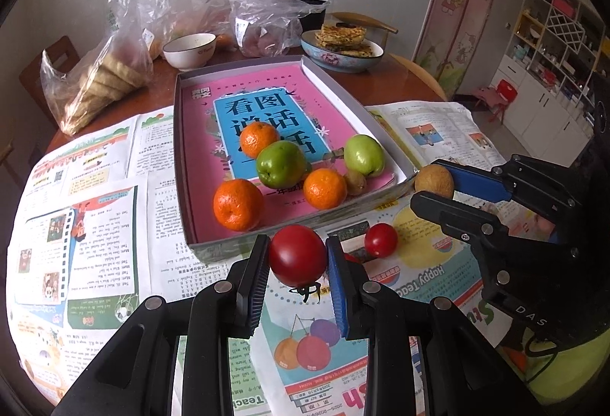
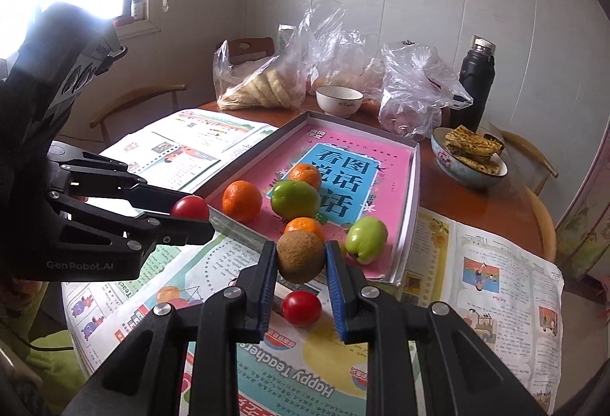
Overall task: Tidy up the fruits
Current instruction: 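Lift and carry the tomato and kiwi in both tools toward the pink book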
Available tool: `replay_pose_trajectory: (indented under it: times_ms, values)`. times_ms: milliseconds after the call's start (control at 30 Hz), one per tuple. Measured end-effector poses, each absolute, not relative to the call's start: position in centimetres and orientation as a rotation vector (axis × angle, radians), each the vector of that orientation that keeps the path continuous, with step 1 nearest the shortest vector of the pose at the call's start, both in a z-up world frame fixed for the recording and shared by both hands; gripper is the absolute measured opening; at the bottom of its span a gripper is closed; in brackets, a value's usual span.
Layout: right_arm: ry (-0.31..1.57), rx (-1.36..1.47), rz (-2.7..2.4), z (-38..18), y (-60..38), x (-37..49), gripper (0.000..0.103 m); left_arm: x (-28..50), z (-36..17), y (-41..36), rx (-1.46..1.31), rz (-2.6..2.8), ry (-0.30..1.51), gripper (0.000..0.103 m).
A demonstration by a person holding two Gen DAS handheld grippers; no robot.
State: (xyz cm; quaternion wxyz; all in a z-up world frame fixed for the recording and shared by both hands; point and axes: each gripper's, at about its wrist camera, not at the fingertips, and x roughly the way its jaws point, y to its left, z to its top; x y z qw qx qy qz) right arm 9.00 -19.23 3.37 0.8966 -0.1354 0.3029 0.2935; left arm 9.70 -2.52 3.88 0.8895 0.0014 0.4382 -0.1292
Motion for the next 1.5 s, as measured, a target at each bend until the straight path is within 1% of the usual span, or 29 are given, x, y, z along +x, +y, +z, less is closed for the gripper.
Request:
replay_pose_trajectory:
  times_ms: [500,900,1233,1500]
  values:
    - [0.609,-0.226,0.52,3.8,-22.1,10.8,0.025,12.4,4.4,-5.6,0.026,-0.292,0.906,0.03]
    - [0.612,-0.247,0.474,3.4,-22.2,12.6,0.025,14.3,3.5,-6.3,0.034,-0.291,0.929,0.03]
    - [0.642,-0.221,0.489,2.8,-21.7,14.5,0.025,15.7,2.8,-4.8,0.01,-0.261,0.939,0.03]
    - [0.694,-0.227,0.533,1.1,-20.5,15.2,0.026,16.3,2.1,-2.6,-0.02,-0.216,0.941,0.03]
